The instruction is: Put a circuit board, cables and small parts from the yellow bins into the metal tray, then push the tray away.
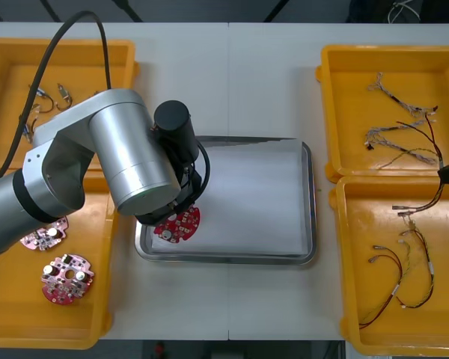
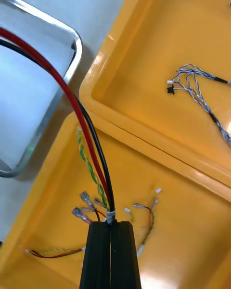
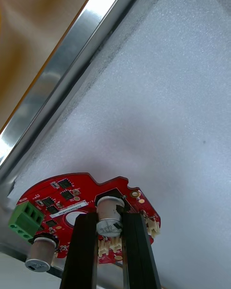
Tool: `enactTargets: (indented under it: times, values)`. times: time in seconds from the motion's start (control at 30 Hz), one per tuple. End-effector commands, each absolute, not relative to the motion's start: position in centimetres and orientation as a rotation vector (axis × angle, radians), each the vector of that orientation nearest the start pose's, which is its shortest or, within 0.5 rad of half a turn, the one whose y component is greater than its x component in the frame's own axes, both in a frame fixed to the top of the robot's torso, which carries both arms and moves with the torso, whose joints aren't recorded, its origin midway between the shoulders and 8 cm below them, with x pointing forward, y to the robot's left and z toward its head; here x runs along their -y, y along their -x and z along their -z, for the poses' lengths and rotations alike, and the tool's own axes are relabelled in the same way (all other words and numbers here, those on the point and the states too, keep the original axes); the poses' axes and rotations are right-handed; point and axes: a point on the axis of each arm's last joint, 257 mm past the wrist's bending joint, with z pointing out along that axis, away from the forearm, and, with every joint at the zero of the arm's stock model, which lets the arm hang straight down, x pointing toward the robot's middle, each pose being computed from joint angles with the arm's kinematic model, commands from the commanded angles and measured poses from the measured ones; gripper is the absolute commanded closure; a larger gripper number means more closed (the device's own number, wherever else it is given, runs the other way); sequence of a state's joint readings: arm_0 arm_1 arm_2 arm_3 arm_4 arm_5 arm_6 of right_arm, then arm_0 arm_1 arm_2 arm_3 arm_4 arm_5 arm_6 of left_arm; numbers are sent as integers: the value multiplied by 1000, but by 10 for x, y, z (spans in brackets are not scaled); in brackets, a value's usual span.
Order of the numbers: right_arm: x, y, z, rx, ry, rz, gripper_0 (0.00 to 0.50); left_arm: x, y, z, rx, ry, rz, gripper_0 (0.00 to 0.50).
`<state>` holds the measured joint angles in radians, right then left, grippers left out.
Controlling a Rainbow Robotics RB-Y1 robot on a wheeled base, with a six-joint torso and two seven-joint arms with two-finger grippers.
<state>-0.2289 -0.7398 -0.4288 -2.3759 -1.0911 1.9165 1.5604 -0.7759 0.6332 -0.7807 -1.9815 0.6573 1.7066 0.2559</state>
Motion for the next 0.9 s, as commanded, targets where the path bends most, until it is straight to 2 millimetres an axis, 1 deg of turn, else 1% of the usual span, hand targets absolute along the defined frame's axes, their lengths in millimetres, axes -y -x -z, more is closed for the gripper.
enactTargets:
  times: [0.03, 0.1, 0.3, 0.4, 0.47, 0.57, 0.63, 0.77, 0.9]
  values:
    - [270, -371, 82, -2353, 649, -107, 500, -86, -433, 223, -2554, 822, 258, 487]
    - [266, -372, 80, -2353, 642, -120, 500, -86, -433, 227, -2558, 819, 254, 486]
    - [261, -377, 77, -2339, 637, -119, 500, -87, -437, 237, -2574, 830, 248, 485]
    - [260, -379, 77, -2333, 627, -126, 500, -87, -434, 240, -2586, 823, 241, 468]
    - [259, -379, 77, -2333, 626, -130, 500, -86, -432, 242, -2593, 817, 234, 442]
    - [258, -378, 78, -2334, 631, -132, 500, -85, -431, 243, -2597, 817, 238, 368]
    - [257, -378, 78, -2334, 634, -135, 500, -83, -432, 243, -2598, 812, 250, 286]
    - [256, -377, 79, -2336, 640, -137, 500, -81, -432, 242, -2598, 810, 263, 231]
    - [257, -378, 80, -2340, 633, -134, 500, -77, -434, 239, -2592, 800, 279, 155]
